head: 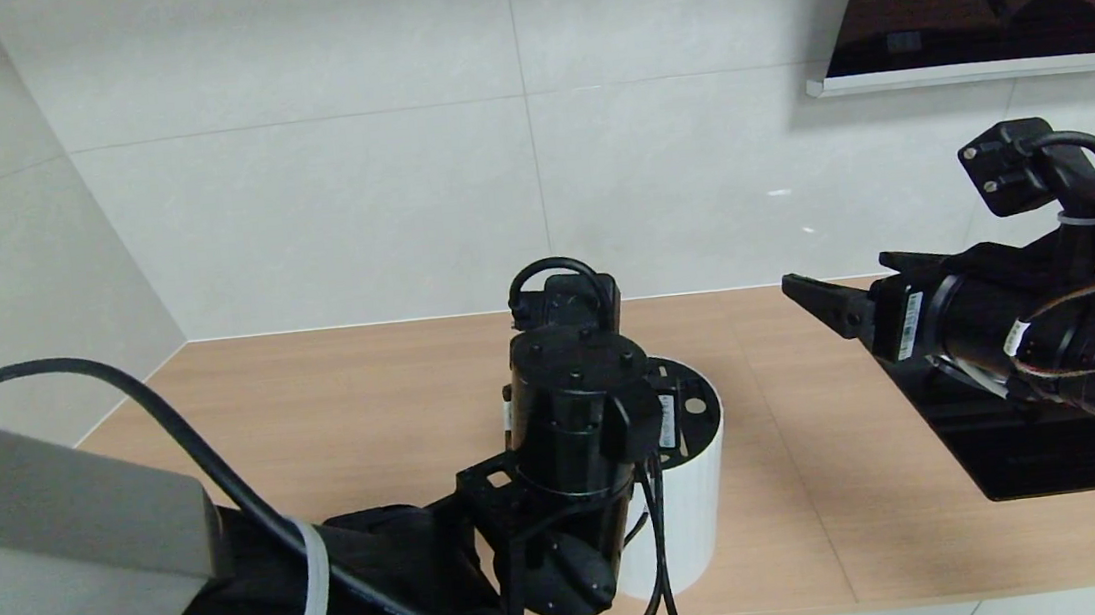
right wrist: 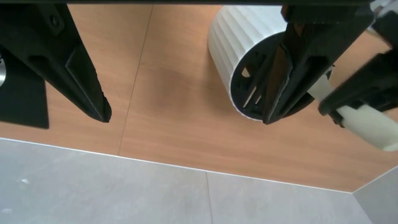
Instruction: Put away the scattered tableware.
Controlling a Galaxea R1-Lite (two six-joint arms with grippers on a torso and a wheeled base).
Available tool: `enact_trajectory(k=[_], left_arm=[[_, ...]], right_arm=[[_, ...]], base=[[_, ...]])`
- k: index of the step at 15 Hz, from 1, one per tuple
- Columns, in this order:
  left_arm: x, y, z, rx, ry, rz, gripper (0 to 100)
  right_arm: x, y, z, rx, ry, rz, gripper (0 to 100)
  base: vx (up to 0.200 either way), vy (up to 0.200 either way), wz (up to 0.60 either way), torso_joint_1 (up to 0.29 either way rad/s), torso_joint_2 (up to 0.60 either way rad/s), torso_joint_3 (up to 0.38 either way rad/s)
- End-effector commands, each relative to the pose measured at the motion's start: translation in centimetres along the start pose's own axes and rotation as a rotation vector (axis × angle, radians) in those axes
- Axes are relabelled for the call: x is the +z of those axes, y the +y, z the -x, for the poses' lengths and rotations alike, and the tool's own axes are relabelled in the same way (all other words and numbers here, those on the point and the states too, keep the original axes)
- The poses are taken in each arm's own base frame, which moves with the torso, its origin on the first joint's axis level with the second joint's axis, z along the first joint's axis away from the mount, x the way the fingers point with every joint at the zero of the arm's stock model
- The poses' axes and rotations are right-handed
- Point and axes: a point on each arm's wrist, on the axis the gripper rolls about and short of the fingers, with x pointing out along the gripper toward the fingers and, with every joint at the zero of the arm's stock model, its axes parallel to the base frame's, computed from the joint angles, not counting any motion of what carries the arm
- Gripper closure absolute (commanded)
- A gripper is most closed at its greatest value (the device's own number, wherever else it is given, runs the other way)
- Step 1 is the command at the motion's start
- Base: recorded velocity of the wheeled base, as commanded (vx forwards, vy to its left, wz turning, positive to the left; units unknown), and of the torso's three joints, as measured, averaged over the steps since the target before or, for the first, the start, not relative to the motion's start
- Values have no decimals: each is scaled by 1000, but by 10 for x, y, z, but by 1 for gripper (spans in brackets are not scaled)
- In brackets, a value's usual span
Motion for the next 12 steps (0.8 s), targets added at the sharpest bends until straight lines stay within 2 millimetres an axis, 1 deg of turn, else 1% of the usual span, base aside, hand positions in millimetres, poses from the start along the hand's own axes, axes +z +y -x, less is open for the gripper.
enact_trajectory(k=[1, 6, 7, 12], left_arm=[[-5, 0, -2, 5, 14, -11, 100], [-3, 0, -2, 6, 9, -7, 100], [-3, 1, -1, 6, 8, -6, 0], [0, 1, -1, 6, 2, 4, 0]], right_arm=[[0, 0, 0, 2, 0, 0, 0], [0, 0, 0, 0, 0, 0, 0], [0, 0, 0, 0, 0, -1, 0], [0, 0, 0, 0, 0, 0, 0]], base=[[0, 0, 0, 0, 0, 0], [0, 0, 0, 0, 0, 0], [0, 0, 0, 0, 0, 0], [0, 0, 0, 0, 0, 0]])
